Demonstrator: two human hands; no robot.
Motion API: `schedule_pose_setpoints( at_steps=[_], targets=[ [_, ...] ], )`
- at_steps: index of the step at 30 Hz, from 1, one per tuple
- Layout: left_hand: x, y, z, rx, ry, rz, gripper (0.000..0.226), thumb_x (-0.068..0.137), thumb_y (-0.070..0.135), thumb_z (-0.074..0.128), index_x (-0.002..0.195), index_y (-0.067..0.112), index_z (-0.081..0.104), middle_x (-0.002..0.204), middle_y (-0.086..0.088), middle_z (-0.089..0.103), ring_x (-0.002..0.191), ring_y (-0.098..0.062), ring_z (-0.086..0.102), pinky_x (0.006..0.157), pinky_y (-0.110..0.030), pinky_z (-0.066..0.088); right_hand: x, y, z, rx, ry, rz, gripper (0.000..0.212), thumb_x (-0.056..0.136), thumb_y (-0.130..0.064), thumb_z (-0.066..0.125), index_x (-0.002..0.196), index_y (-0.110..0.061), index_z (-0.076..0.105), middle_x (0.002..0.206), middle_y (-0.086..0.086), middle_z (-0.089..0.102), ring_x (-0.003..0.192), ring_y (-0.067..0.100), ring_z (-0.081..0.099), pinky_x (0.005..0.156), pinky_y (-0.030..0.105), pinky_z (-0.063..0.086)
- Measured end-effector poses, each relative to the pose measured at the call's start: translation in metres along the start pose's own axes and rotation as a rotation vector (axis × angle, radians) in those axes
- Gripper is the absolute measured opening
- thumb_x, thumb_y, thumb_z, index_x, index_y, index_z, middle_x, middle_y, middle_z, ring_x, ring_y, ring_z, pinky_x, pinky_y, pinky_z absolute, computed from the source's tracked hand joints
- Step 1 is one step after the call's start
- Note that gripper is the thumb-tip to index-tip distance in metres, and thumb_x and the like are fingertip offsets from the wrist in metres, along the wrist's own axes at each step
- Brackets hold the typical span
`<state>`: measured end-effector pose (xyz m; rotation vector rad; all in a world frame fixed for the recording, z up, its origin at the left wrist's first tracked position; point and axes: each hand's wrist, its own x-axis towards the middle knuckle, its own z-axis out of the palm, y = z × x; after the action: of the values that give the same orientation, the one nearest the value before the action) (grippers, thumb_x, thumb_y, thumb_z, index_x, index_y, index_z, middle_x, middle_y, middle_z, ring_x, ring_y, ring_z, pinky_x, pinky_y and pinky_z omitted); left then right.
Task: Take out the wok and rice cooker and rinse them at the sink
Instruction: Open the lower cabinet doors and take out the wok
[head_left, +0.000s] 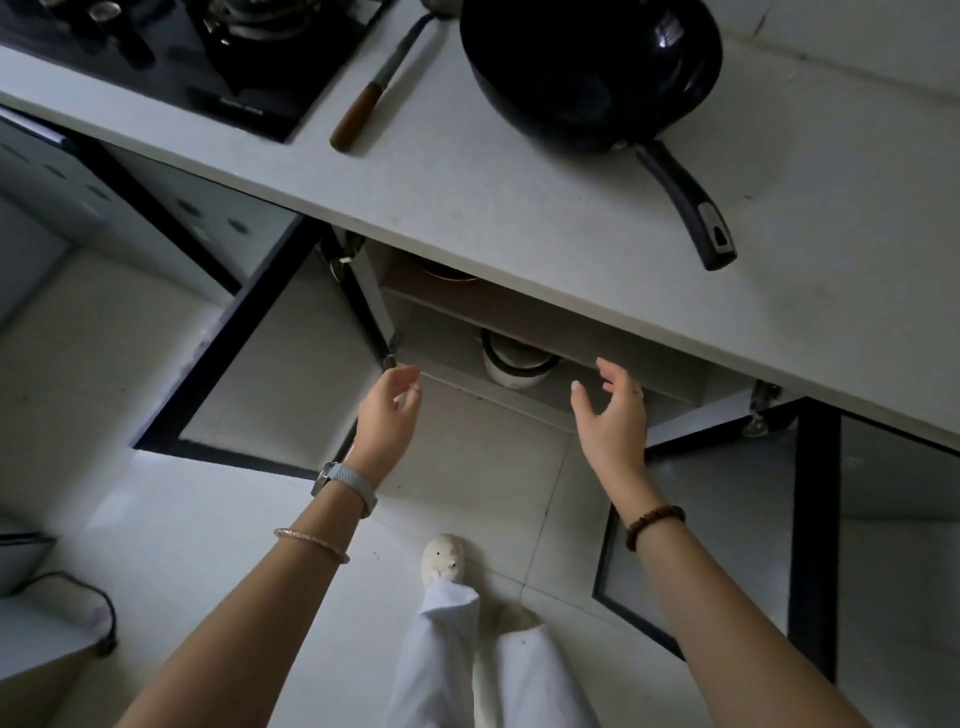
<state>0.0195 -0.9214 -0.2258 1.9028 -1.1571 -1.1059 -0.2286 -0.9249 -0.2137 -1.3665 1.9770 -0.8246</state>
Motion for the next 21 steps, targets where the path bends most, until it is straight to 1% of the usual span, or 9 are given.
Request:
schedule_pose_setpoints(
  at_steps=[3,6,8,10,13,15,17,19,21],
  targets=[
    [0.032,-0.017,0.007,-0.003,0.0,-0.002,0.03,0.098,0.014,0.05,0.126,0.01,0.059,0.124,0.0,0.062,0.113,-0.012,0.057,0.093,-0.017,0.039,0.015,0.015,0.028,-0.002,0.014,0.044,0.042,0.092,-0.027,0.059,0.132,-0.017,0.05,0.133,0.0,0.051,0.118,0.01,0.049,0.071,0.0,0.028],
    [0.064,-0.039,0.025,-0.023,0.021,-0.006,0.029,0.098,0.015,0.05,0.125,0.012,0.061,0.118,0.005,0.062,0.104,-0.005,0.054,0.087,-0.013,0.037,0.03,0.042,0.058,-0.003,0.001,0.079,0.041,0.092,-0.026,0.059,0.131,-0.016,0.051,0.131,-0.003,0.052,0.118,0.009,0.05,0.069,-0.002,0.026],
    [0.089,-0.062,0.045,-0.044,0.021,0.014,0.029,0.098,0.016,0.051,0.124,0.012,0.061,0.116,0.006,0.062,0.103,-0.004,0.054,0.087,-0.015,0.038,0.042,0.067,0.08,0.031,-0.018,0.082,0.04,0.092,-0.025,0.059,0.131,-0.015,0.052,0.13,-0.001,0.053,0.115,0.008,0.051,0.074,0.005,0.031],
    [0.117,-0.085,0.072,-0.071,0.023,0.015,0.028,0.098,0.016,0.05,0.123,0.011,0.062,0.114,0.007,0.061,0.102,-0.005,0.054,0.084,-0.014,0.038,0.057,0.099,0.103,0.049,-0.023,0.1,0.038,0.093,-0.025,0.059,0.129,-0.016,0.052,0.128,-0.001,0.055,0.113,0.008,0.051,0.08,0.016,0.04],
    [0.162,-0.125,0.122,-0.145,0.018,-0.008,0.026,0.097,0.012,0.05,0.119,0.006,0.062,0.111,-0.001,0.063,0.1,-0.011,0.055,0.077,-0.011,0.036,0.082,0.15,0.137,0.165,-0.06,0.213,0.035,0.095,-0.025,0.056,0.128,-0.013,0.053,0.126,0.001,0.058,0.108,0.011,0.055,0.085,0.024,0.043],
    [0.188,-0.152,0.156,-0.264,-0.016,-0.065,0.018,0.093,0.01,0.054,0.109,0.007,0.063,0.101,-0.002,0.065,0.096,-0.02,0.058,0.078,-0.021,0.04,0.097,0.184,0.161,0.253,-0.089,0.309,0.035,0.096,-0.026,0.054,0.128,-0.013,0.055,0.124,0.004,0.059,0.107,0.013,0.056,0.087,0.025,0.043],
    [0.213,-0.18,0.188,-0.383,-0.053,-0.071,0.013,0.089,0.011,0.057,0.101,0.01,0.062,0.093,0.004,0.069,0.094,-0.026,0.06,0.082,-0.032,0.046,0.113,0.22,0.184,0.266,-0.067,0.326,0.033,0.096,-0.027,0.054,0.126,-0.014,0.057,0.122,0.005,0.061,0.11,0.016,0.058,0.089,0.028,0.044],
    [0.235,-0.203,0.215,-0.443,-0.1,-0.074,0.022,0.096,0.009,0.049,0.112,0.005,0.063,0.108,-0.005,0.066,0.104,-0.026,0.059,0.094,-0.038,0.046,0.131,0.252,0.206,0.285,-0.031,0.341,0.031,0.096,-0.026,0.053,0.124,-0.015,0.059,0.12,0.004,0.061,0.112,0.018,0.057,0.094,0.031,0.045],
    [0.255,-0.226,0.236,-0.495,-0.135,-0.092,0.026,0.1,0.011,0.043,0.117,0.005,0.061,0.116,-0.009,0.061,0.109,-0.023,0.057,0.098,-0.036,0.043,0.149,0.281,0.225,0.32,-0.02,0.35,0.03,0.096,-0.025,0.052,0.125,-0.016,0.059,0.123,0.002,0.06,0.114,0.019,0.057,0.098,0.032,0.044]
  ],
)
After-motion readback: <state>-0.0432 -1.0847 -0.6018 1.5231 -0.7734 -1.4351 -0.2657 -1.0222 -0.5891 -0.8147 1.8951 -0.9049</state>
